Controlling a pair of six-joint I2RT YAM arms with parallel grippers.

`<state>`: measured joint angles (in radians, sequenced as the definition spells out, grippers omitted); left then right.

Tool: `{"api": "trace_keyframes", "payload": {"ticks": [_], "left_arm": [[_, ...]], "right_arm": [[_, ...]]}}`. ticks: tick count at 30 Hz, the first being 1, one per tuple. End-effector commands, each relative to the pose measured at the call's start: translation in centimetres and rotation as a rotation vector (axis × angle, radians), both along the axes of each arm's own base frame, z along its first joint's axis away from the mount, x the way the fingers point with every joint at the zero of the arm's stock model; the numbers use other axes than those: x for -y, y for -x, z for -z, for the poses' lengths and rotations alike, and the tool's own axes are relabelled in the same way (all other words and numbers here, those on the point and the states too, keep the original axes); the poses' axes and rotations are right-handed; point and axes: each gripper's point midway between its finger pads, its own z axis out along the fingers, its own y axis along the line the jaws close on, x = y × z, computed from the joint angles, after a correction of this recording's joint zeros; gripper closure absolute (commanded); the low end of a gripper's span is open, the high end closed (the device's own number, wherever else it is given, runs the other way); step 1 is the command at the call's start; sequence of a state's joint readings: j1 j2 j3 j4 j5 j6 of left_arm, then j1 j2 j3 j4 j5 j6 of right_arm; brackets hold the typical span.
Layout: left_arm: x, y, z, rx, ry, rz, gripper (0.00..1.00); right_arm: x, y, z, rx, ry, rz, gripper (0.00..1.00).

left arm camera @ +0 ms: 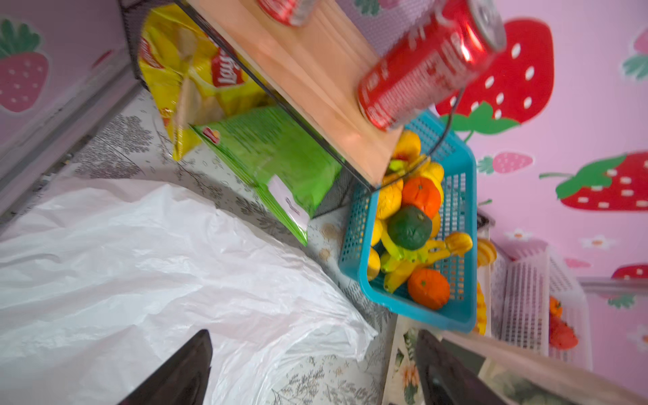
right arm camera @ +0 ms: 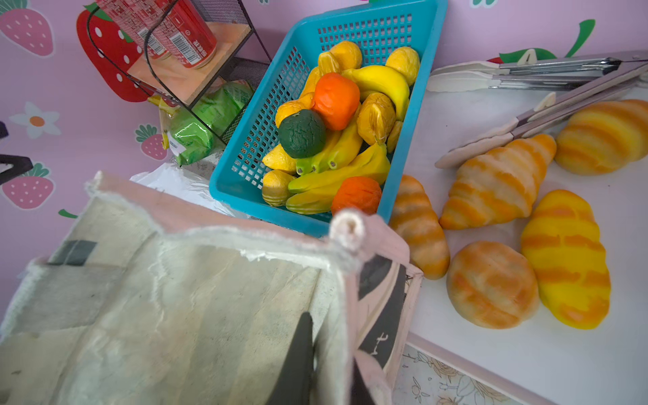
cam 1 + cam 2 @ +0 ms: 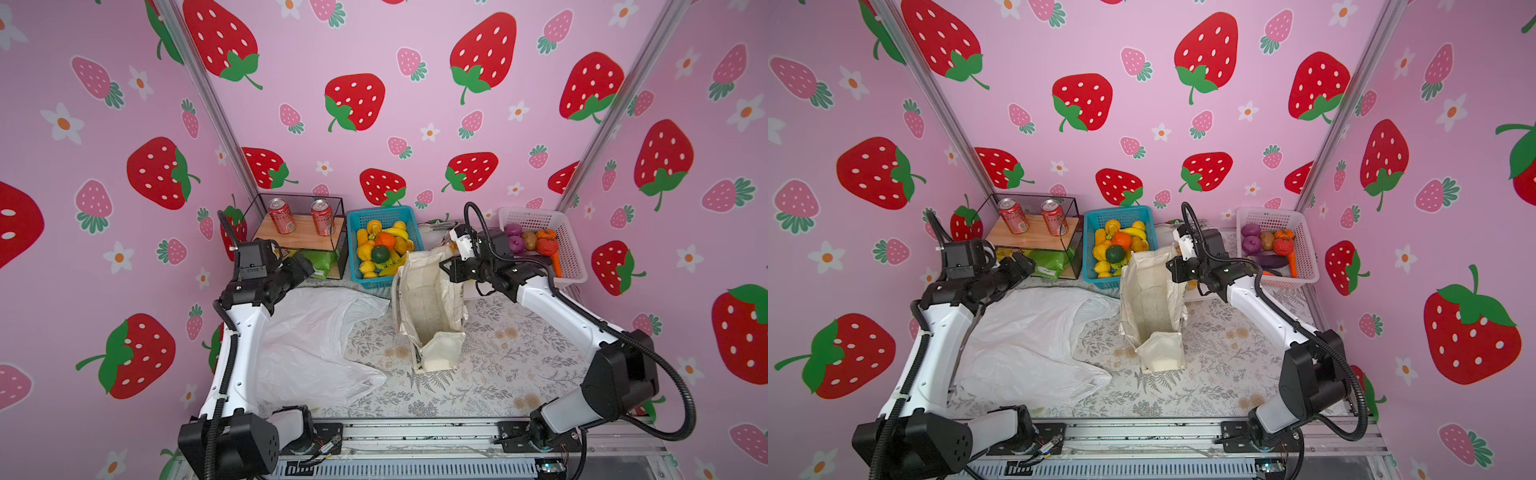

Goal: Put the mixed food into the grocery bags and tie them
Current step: 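Reach the left gripper to the shelf and grasp the green chip bag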

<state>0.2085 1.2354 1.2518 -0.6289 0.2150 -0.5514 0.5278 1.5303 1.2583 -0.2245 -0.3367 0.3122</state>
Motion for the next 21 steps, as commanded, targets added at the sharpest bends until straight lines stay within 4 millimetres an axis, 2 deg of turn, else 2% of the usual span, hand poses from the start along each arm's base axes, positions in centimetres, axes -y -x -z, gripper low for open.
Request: {"api": "trace_keyframes", "payload": {"ticks": [1,5,8,13,21], "left_arm": [[-0.2,-2.5,-4.8,0.147,0.028,0.012,0.09],[-0.8,-4.7,-5.1,0.138,0.003,0.017,0.09],[-1.4,-5.6,-3.6,0.094,-0.004,-0.005,0.09],[-1.1,-6.0,1.2,0.022,0.089,-0.04,0.09],[-0.4,-7.0,7.7,-0.056,0.185,-0.043,0.1]], "right_arm": [[-0.4,0.2,-1.9,0.077,-0.037,-0.044,0.96],[-0.7,0.5,-1.3,0.068,-0.055,-0.063,0.96],[-0.6,0.6,-1.1,0.066,-0.05,-0.063,0.96],[-0.4,0.6,-1.1,0.082,-0.044,-0.056,0.96],[-0.8,0.5,-0.3,0.061,-0.043,-0.069,0.96]]}}
